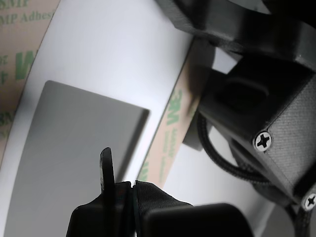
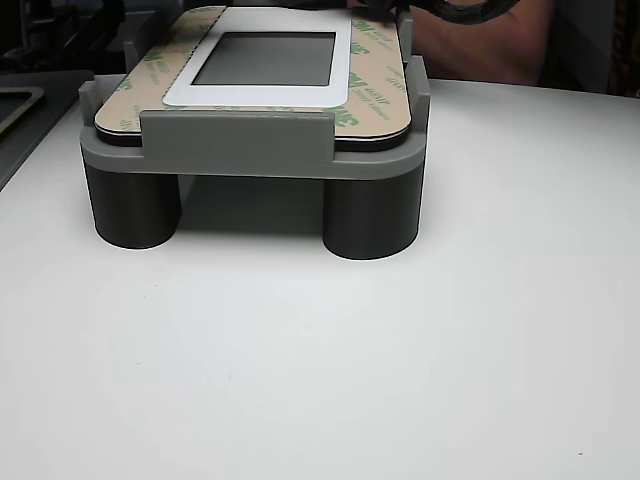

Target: Peel off protective film from adhesive tape.

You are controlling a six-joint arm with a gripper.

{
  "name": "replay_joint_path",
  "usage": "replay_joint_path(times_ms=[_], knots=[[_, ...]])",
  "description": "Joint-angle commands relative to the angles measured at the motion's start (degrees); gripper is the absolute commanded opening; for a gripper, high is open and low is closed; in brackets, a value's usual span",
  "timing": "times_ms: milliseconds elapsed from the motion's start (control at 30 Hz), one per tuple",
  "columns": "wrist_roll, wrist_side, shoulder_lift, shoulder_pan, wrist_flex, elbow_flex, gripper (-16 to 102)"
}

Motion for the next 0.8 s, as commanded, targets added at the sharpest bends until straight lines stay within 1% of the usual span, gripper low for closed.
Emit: replay_joint_path(times_ms=[0,333,533,767], knots=[[-0.79,-0.26,0.35,-0.35,-1.14,-1.76,-10],[-4.83,-1.76,-2.11,0.26,-4.31,-0.7,-10],[-6.59,-1.67,-2.64,0.7,-8.35,1.41,-10],[-7.47,-2.29,-4.48,0.7,-9.23,0.62,-10]])
